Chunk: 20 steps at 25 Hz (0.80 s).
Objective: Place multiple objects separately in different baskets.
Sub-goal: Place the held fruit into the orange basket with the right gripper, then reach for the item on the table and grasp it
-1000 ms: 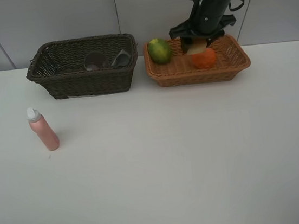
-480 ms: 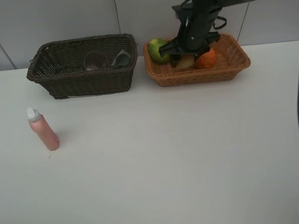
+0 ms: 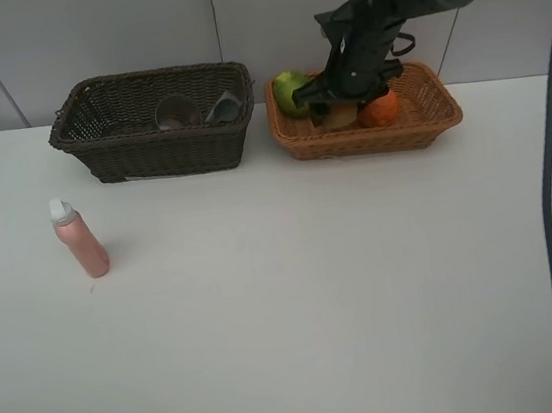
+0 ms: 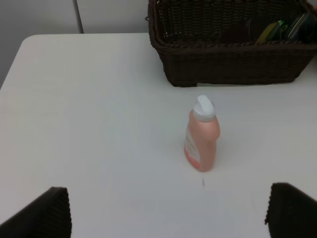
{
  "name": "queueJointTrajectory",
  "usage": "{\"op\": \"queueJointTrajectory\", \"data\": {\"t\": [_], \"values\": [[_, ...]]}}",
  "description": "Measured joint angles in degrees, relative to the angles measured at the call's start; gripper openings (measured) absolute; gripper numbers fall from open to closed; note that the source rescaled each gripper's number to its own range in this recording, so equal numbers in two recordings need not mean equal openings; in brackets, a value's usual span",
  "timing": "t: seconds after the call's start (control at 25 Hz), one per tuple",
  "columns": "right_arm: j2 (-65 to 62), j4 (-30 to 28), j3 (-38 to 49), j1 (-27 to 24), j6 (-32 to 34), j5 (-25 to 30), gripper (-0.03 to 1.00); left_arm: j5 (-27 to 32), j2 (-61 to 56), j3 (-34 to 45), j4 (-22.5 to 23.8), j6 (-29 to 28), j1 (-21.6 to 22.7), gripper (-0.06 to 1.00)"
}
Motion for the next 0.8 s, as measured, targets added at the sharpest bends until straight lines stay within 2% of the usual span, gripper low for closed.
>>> {"op": "queueJointTrajectory", "data": {"t": [0.4,0.56,0.8], "values": [[-2.5,0.1,0.0,0.2,0.0,0.8,0.9,0.0,0.0,0.0,0.0,0.0,0.0,1.0],[-4.9,1.1,0.0,0.7,0.0,3.5,0.91,0.0,0.0,0.0,0.0,0.0,0.0,1.0],[-11.1,1.7,0.2,-0.2,0.0,12.2,0.91,0.0,0.0,0.0,0.0,0.0,0.0,1.0]]}}
